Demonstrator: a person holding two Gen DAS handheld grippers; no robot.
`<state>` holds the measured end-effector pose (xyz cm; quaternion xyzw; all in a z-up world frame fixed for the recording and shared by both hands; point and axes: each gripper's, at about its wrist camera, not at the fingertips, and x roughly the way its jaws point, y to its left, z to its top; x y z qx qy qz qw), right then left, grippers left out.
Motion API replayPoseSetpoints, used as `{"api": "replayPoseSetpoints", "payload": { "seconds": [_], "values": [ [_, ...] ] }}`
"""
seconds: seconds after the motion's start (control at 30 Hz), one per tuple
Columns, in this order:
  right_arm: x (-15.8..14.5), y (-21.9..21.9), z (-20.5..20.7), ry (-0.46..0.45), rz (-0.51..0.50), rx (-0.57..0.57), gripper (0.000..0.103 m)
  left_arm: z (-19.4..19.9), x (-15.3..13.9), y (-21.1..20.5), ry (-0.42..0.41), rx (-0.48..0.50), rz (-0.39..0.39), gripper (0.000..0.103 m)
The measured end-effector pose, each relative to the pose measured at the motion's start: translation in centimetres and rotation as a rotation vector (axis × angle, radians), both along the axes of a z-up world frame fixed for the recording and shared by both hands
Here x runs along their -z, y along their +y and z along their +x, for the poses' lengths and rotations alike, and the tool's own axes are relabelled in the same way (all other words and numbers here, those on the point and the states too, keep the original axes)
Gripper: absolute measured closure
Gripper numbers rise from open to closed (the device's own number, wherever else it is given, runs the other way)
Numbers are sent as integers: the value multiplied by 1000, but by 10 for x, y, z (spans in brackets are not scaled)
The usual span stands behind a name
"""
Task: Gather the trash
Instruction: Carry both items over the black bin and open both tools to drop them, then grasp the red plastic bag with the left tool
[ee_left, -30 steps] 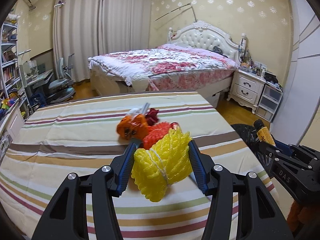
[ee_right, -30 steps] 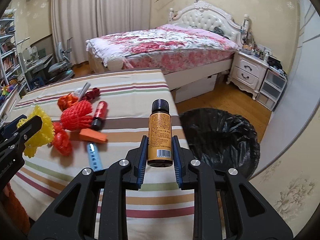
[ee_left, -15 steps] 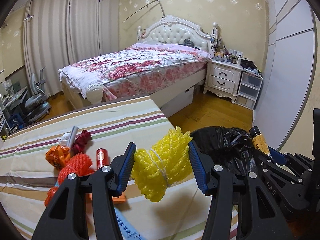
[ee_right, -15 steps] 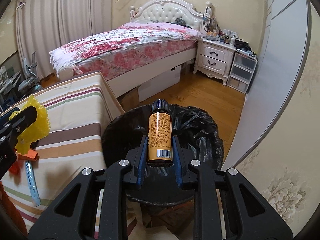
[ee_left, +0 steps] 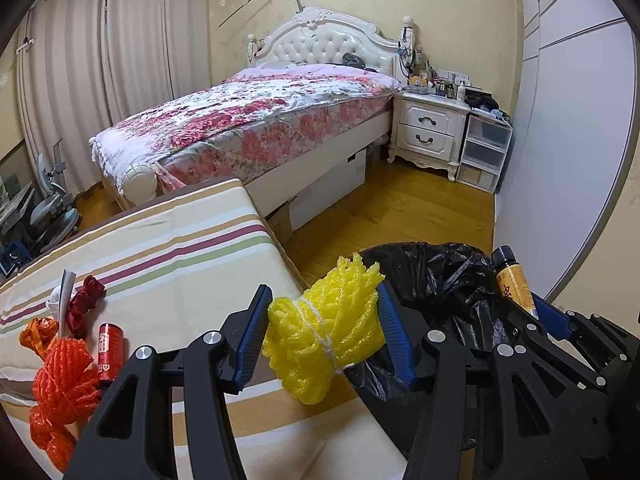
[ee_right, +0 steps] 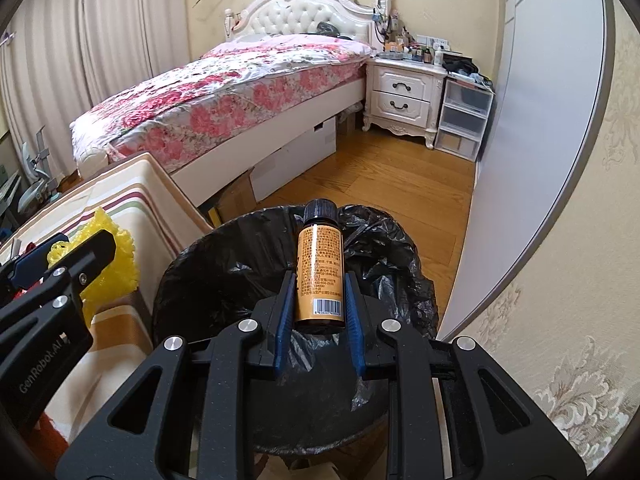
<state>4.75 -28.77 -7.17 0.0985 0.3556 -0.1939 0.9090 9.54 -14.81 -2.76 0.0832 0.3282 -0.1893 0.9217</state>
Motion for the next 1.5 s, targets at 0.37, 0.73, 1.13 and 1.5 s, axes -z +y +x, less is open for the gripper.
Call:
{"api": "replayPoseSetpoints", "payload": {
  "seconds": [0.37, 0.73, 1.13, 1.5],
  "values": [
    [13, -16, 10, 18, 33, 51, 80, 11, 12, -15, 29, 5, 48, 34],
    [10, -21, 4, -1, 36, 83, 58, 14, 11, -15, 34, -13, 44, 22],
    [-3, 2, -9, -1, 10, 36, 52, 1, -4, 10, 15, -63, 33, 22],
    [-13, 56, -37, 4, -13, -95, 51, -37, -11, 80, 9, -172, 41, 22]
  ]
}}
